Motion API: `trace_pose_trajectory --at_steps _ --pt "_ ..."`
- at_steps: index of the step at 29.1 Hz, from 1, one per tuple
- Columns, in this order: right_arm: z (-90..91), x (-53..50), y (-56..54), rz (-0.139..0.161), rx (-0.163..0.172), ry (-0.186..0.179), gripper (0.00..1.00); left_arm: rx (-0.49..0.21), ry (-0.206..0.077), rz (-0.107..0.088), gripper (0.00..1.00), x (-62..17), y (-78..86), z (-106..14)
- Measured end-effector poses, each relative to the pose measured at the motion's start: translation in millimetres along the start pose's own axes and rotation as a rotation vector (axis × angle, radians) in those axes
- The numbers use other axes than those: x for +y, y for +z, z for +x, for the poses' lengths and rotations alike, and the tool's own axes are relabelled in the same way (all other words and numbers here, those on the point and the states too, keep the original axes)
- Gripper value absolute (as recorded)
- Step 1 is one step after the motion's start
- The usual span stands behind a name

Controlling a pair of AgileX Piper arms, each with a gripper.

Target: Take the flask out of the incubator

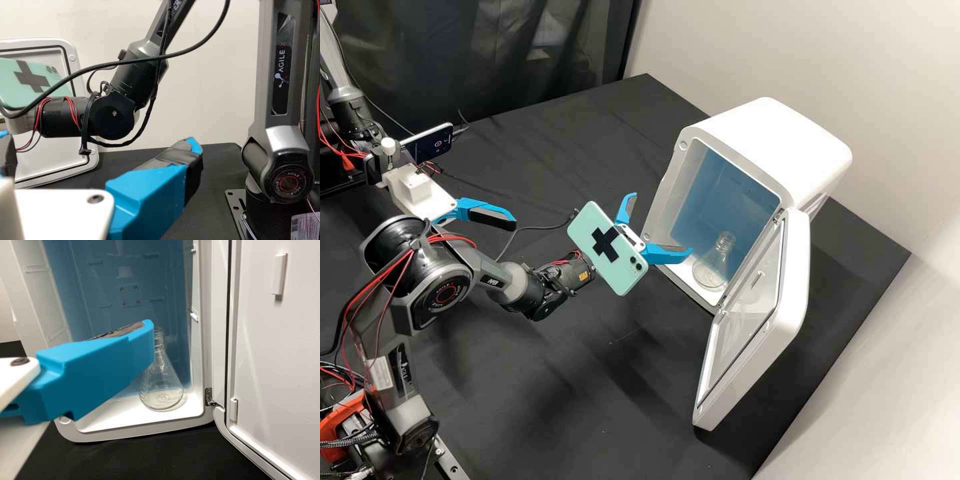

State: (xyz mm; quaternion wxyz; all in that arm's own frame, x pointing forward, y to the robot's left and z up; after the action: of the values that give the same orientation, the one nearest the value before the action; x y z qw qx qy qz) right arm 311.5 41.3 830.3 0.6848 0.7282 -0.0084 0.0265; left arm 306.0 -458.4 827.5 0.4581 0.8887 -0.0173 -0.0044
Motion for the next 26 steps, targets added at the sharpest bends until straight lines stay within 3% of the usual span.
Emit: trace_pose_trajectory --at_steps 16,20,26 --pt "0.0 0.0 0.0 0.000 0.000 0.000 1.00 0.006 -0.004 0.005 1.00 -0.6 -3.1 -0.9" --pt "0.0 0.0 0.0 0.000 0.000 0.000 1.00 0.044 -0.024 -0.006 1.00 -5.7 -13.9 -5.9" --pt "0.0 0.0 0.0 0.000 0.000 0.000 1.00 0.101 -0.078 -0.034 1.00 -18.5 -34.0 -16.5"
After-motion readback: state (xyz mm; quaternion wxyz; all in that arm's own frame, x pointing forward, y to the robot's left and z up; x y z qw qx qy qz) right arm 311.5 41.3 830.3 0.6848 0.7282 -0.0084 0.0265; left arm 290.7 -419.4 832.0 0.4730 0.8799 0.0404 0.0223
